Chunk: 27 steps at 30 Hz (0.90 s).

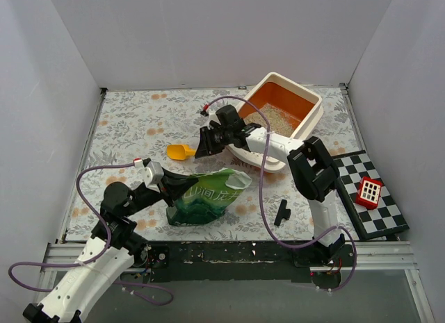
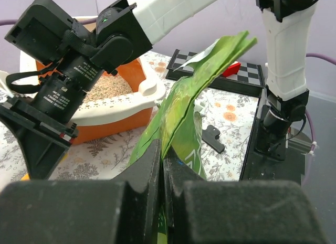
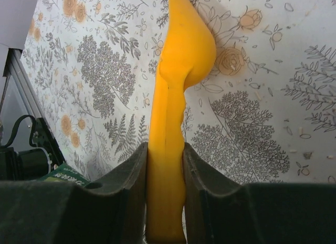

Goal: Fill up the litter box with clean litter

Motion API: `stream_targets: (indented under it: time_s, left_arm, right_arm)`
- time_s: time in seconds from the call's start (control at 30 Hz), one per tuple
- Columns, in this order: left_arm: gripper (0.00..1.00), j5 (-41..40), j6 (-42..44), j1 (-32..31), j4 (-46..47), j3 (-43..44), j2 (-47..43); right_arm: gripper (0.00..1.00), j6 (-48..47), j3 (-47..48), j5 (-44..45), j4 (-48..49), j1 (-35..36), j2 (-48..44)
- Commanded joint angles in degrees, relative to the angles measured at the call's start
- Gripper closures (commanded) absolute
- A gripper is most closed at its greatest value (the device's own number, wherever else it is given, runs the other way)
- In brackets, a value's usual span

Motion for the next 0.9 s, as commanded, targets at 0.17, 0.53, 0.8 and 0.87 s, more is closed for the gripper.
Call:
stream_targets:
  time_s: [0.17,0.53,0.8,0.87]
  left_arm:
    - [1.00,0.5,-2.7,-0.1,14.7,0.3,3.1]
    - [1.00,6.0,-8.6,-0.1,30.4,3.4,16.7]
    - [1.00,6.8,-17.4,-0.1,41.5,7.0,24.9]
    - [1.00,4.9,-19.3,-0.1,42.1,7.0,25.4]
  right_arm:
    - [0.37,-4.9,8.6,4.4,-5.5,-0.5,-1.0]
    - [0.17,-10.0,4.0,11.2,-10.6,-10.2,-25.3]
    - [0.17,-16.1,-12.6,13.9,-14.8,-12.7,-45.9]
    - [0.17,-15.7,-16.4,11.5,-15.4,-12.7,-50.0]
